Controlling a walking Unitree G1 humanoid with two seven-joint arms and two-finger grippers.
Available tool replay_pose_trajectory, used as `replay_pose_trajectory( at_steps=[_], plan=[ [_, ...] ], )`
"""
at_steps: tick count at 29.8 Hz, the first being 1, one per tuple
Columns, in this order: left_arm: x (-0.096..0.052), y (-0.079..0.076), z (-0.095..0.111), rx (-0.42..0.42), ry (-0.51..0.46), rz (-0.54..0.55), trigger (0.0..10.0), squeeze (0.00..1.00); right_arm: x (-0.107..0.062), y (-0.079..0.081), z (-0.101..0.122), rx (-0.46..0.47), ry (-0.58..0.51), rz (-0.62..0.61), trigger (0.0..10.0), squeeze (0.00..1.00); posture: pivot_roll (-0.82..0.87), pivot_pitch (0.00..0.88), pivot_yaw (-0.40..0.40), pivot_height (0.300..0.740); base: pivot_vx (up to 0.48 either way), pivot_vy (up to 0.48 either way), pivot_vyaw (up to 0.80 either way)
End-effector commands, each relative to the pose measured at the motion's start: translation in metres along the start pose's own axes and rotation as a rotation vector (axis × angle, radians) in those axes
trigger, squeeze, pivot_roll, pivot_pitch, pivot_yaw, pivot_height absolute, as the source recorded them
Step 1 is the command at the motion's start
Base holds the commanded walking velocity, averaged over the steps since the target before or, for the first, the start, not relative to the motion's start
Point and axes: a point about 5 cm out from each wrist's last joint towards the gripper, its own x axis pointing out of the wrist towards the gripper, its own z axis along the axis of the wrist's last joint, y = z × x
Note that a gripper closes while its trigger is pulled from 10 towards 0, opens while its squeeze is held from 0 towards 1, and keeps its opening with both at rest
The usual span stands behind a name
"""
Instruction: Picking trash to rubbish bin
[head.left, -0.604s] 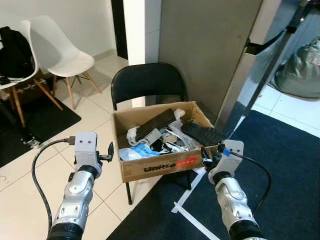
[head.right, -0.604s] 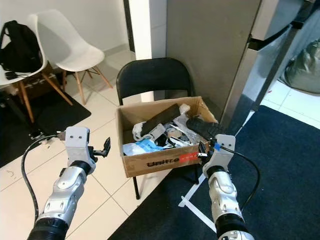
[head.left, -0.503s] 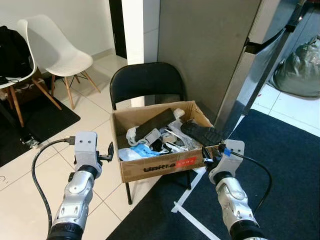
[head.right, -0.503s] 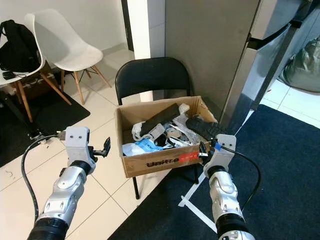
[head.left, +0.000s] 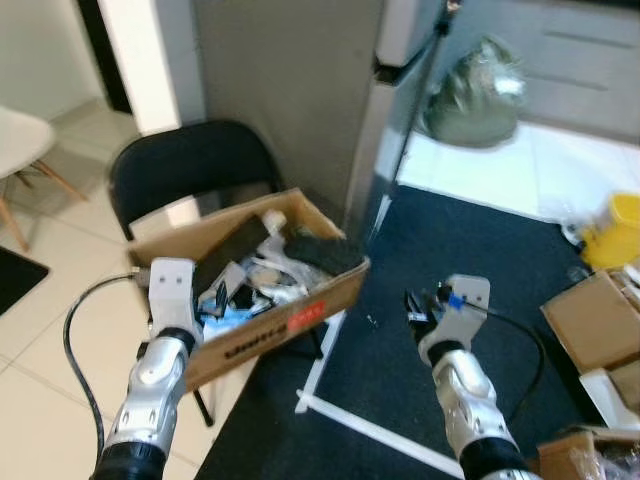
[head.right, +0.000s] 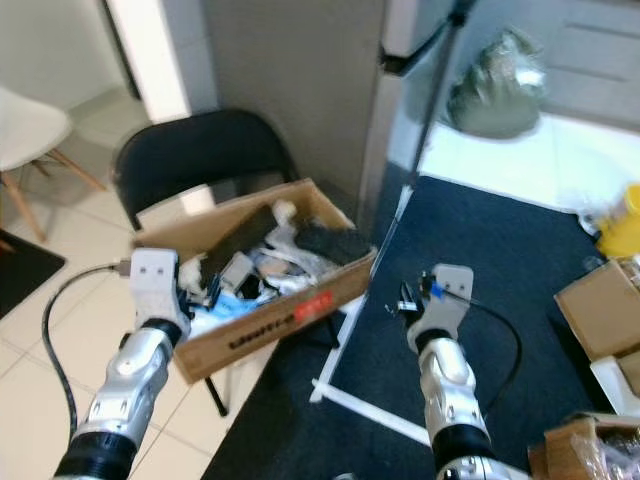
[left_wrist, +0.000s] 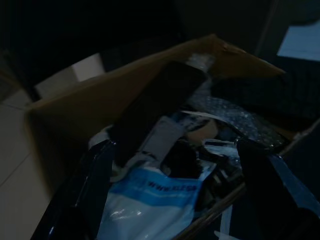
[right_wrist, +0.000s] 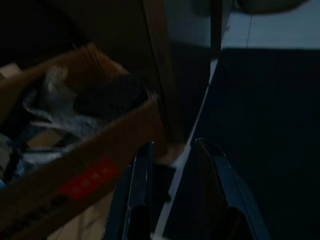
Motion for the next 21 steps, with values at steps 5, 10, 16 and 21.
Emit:
replay_pose_trajectory(
  at_steps=[5, 10, 16, 21],
  plan=[
    [-0.0012, 0.0011, -0.0054, 0.023, 0.025, -0.007, 10.0, 0.00, -0.0039, -0.0082, -0.0081, -0.006, 0.048, -0.045, 10.0, 0.00, 0.04, 0.081, 0.013, 0.740, 0.000, 0.000, -0.80],
    [-0.0007, -0.0008, -0.0064, 0.030, 0.031, -0.018, 10.0, 0.00, -0.0049, -0.0124, -0.0103, -0.017, 0.064, -0.073, 10.0, 0.00, 0.04, 0.084, 0.015, 0.740, 0.000, 0.000, -0.80],
    [0.0000, -0.0007, -0.0064, 0.034, 0.034, -0.013, 10.0, 0.00, -0.0061, -0.0150, -0.0130, -0.020, 0.083, -0.091, 10.0, 0.00, 0.04, 0.089, 0.015, 0.740, 0.000, 0.000, -0.80],
    [0.0016, -0.0007, -0.0057, 0.042, 0.037, -0.006, 10.0, 0.00, -0.0062, -0.0153, -0.0145, -0.024, 0.094, -0.095, 10.0, 0.00, 0.04, 0.091, 0.018, 0.740, 0.000, 0.000, -0.80]
  ],
)
